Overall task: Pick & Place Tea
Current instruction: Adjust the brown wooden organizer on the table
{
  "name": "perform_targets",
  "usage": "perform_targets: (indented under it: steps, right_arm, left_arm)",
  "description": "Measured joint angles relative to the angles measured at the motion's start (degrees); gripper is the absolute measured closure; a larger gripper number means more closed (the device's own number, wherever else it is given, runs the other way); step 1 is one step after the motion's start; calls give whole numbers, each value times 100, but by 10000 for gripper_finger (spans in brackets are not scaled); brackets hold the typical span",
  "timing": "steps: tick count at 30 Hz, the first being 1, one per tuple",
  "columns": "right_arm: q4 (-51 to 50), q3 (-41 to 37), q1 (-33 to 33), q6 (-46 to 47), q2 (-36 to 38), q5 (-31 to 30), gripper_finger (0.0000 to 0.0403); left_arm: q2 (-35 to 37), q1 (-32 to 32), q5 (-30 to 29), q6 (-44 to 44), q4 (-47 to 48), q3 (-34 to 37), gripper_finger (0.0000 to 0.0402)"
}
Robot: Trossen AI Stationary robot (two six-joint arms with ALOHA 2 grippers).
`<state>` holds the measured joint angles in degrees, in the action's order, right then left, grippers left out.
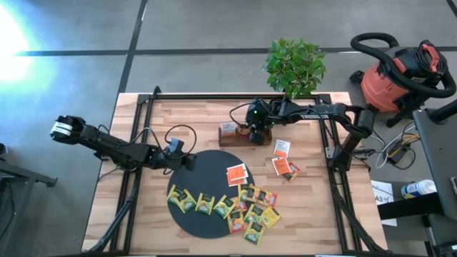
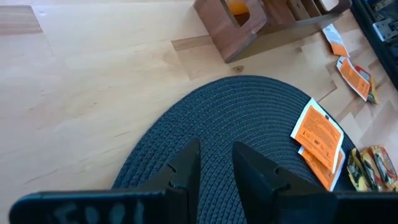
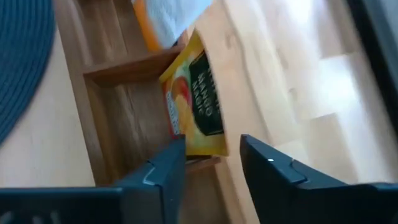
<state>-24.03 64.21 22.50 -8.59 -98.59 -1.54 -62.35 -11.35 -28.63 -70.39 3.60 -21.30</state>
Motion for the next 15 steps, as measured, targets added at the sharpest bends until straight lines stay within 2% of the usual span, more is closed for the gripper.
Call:
perform_targets:
  steps: [5,8,13,15]
  right_arm:
    - [-122,17,4,-128,506,-17,224]
    - [-651,19,-15,-62,889,106,219]
    - [-1621,-159,-228,783,1163,1415,222]
    - [-1970,-296,-391,1318,1198,1653,226]
  left_arm:
    - [0,0,0,-6,0,0,312]
    - [0,0,0,1,-2,0,312]
    - [2,0,-22,231,-7,0,312]
    - [2,0,-64,265,-11,0,312]
